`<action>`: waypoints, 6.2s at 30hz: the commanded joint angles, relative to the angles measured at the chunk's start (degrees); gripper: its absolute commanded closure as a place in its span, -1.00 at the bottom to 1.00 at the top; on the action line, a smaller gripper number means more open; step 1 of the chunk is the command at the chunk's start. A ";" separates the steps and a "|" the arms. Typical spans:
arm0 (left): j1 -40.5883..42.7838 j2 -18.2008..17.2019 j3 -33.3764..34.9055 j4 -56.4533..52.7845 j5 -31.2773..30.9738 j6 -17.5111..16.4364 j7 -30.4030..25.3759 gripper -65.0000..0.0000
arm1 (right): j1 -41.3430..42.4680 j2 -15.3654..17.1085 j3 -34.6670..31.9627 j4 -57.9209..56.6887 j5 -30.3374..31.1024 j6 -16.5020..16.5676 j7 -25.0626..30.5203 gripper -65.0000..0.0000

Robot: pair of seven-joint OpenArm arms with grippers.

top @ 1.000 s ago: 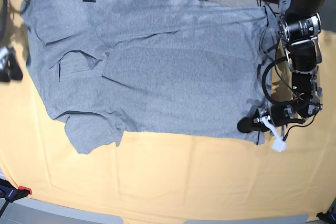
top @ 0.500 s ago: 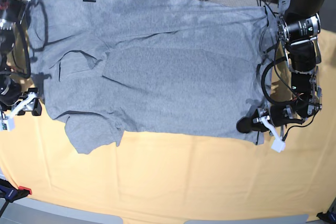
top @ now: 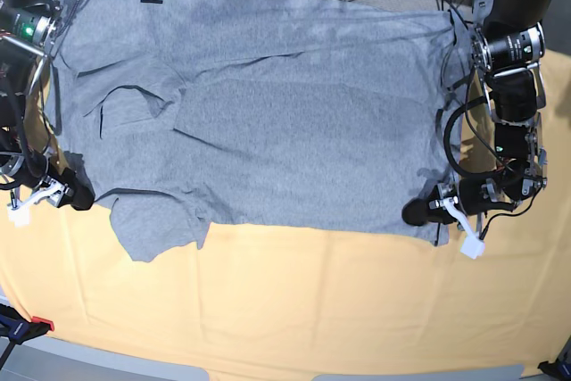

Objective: Layout the t-shirt on the table in an organized manner, then fold the t-shirt properly
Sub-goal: 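Move the right gripper to the other hem corner and grasp both corners, then lift the hem with both grippers and fold it toward the collar, then release the right gripper and move it to the sleeve flap, then grasp the sleeve flap with the right gripper and tuck it along the fold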

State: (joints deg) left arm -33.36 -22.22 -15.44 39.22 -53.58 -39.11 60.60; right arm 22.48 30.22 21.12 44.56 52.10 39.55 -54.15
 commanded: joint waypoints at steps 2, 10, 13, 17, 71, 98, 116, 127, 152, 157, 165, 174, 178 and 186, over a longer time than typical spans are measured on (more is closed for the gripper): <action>-1.90 -0.81 -0.26 0.85 -1.36 -0.35 -1.84 1.00 | 1.16 0.57 0.24 0.63 1.03 0.45 -1.66 -0.16; -1.90 -0.83 -0.26 0.85 -1.36 -0.37 -2.14 1.00 | 1.16 -0.09 0.24 0.63 4.70 0.45 -4.44 0.14; -1.90 -0.81 -0.26 0.85 -1.36 -0.37 -2.34 1.00 | 1.18 -0.02 0.24 0.63 4.70 0.45 -3.67 0.69; -2.05 -0.81 -0.26 0.85 -1.36 -0.35 -2.56 1.00 | 1.22 -0.02 0.24 0.63 4.50 0.45 0.37 1.00; -4.68 -5.11 -0.20 0.87 -31.42 -0.89 19.40 1.00 | -8.33 0.66 0.24 31.17 0.20 0.45 -4.20 1.00; -3.54 -9.55 1.95 0.90 -31.42 0.24 19.40 1.00 | -8.33 4.11 0.24 31.17 2.67 0.45 -14.60 1.00; 0.81 -16.83 10.45 0.90 -31.42 2.03 19.40 1.00 | -8.28 4.31 0.22 31.17 1.90 0.45 -16.79 1.00; 4.55 -15.76 10.45 0.90 -31.42 2.01 19.40 1.00 | -8.31 5.22 0.22 31.17 1.49 0.45 -17.29 1.00; 6.05 -15.85 10.45 0.90 -31.42 0.13 19.40 -0.52 | -1.25 0.17 0.22 31.12 10.03 0.45 -16.48 -0.16; 6.08 -15.85 10.45 0.87 -31.42 0.13 19.40 -0.52 | -1.22 -6.69 0.22 30.36 6.01 0.45 -13.22 -0.16; 6.08 -15.85 10.45 0.87 -31.42 0.13 19.40 -0.52 | -1.22 -13.11 0.22 23.10 -12.61 -1.11 -0.61 -0.16; 6.08 -15.85 10.45 0.87 -31.42 0.11 19.40 -0.52 | -1.25 -13.46 0.24 20.13 -10.01 -2.80 -0.59 -0.16; 6.08 -15.85 10.45 0.87 -31.42 0.13 19.40 -0.51 | -1.22 -14.97 0.24 18.99 -11.96 -2.82 -0.17 -0.16; 6.08 -15.85 10.45 0.87 -31.42 0.13 19.40 -0.51 | -1.25 -16.33 0.24 15.15 -11.80 -2.25 0.70 -0.16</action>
State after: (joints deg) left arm -26.48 -36.82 -4.62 39.75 -86.96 -39.09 79.77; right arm 20.10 13.52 21.26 59.27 40.56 37.26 -52.77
